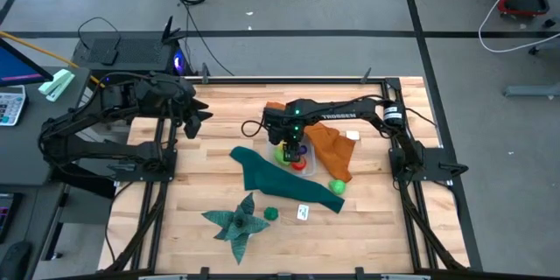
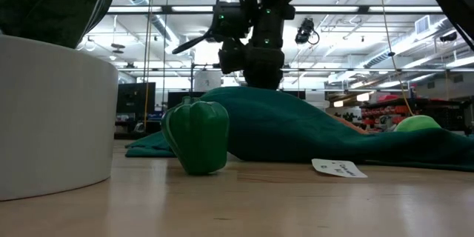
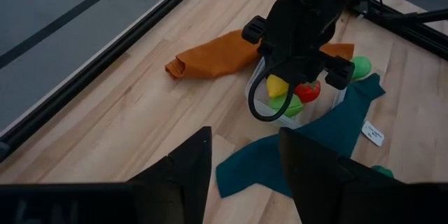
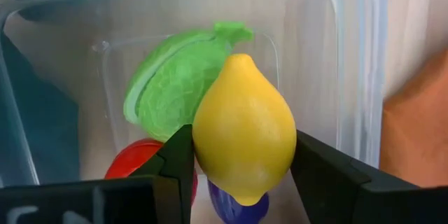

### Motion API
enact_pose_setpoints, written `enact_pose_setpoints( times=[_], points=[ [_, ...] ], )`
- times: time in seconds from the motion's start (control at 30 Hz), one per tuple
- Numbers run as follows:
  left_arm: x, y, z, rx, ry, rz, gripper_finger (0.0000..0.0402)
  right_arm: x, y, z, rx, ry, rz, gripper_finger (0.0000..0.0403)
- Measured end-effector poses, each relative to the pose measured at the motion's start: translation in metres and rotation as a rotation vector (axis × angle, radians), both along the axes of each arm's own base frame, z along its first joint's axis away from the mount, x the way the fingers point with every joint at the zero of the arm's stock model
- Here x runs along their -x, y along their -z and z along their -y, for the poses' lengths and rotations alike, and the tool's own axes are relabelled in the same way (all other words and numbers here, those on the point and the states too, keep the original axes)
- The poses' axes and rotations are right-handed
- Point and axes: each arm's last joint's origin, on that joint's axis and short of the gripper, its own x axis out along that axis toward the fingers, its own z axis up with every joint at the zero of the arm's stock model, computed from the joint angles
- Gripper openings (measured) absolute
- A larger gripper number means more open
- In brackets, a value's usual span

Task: Pick and placing Produce into tupperware
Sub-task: Put the yellow lemon into the transparent bin, then put the green pear into the transparent bin

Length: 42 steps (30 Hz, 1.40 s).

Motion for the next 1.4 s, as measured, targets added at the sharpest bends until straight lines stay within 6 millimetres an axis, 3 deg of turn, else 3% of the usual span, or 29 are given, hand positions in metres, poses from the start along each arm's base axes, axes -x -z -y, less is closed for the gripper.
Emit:
enact_pose_setpoints(
  times=[0.3, 0.67, 0.87, 1.0, 1.17, 1.4],
  points=[
    [0.000, 0.000, 0.000, 0.000, 0.000, 0.000, 0.0173, 0.002, 0.006, 0.000, -0.001, 0.003, -0.016, 0.0156],
    [0.000, 0.000, 0.000, 0.000, 0.000, 0.000, 0.0172, 0.003, 0.006, -0.001, 0.000, 0.025, -0.023, 0.0225],
    [0.000, 0.000, 0.000, 0.000, 0.000, 0.000, 0.0173, 0.006, 0.004, -0.001, -0.003, 0.025, -0.046, 0.0236],
    [0.000, 0.000, 0.000, -0.002, 0.000, -0.001, 0.0172, 0.013, -0.013, -0.002, -0.001, 0.048, -0.029, 0.0228],
    [0.000, 0.000, 0.000, -0.003, 0.001, -0.001, 0.0173, 0.027, -0.055, -0.005, 0.002, 0.102, 0.071, 0.0213],
    [0.000, 0.000, 0.000, 0.005, -0.005, 0.003, 0.0172, 0.068, -0.109, -0.013, -0.010, 0.184, 0.177, 0.0201]
  ],
)
